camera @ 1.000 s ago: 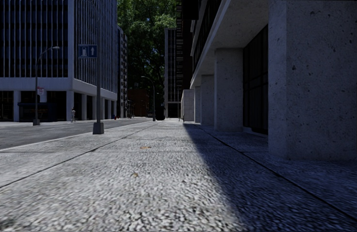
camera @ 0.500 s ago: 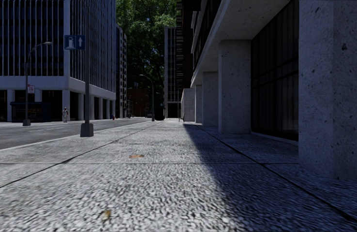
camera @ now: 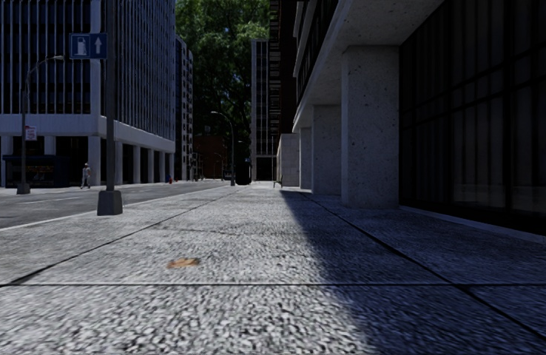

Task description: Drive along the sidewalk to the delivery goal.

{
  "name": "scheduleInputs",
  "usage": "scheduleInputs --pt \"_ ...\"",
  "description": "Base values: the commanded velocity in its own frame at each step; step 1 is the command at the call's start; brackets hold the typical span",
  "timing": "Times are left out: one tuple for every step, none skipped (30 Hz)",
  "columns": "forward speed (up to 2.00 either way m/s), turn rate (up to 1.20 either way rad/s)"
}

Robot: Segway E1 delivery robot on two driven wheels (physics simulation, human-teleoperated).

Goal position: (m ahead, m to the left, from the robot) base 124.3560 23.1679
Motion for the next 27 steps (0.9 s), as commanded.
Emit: scheduleInputs --pt "2.0 0.0" --pt "2.0 0.0" --pt "2.0 0.0" --pt "2.0 0.0" --pt "2.0 0.0" --pt "2.0 0.0" --pt "2.0 0.0" --pt "2.0 0.0" --pt "2.0 0.0" --pt "2.0 0.0" --pt "2.0 0.0" --pt "2.0 0.0" --pt "2.0 0.0" --pt "2.0 0.0" --pt "2.0 0.0" --pt "2.0 0.0" --pt "2.0 0.0" --pt "2.0 0.0" --pt "2.0 0.0" --pt "2.0 0.0" --pt "2.0 0.0" --pt "2.0 0.0" --pt "2.0 0.0" --pt "2.0 0.0" --pt "2.0 0.0" --pt "2.0 0.0" --pt "2.0 0.0"
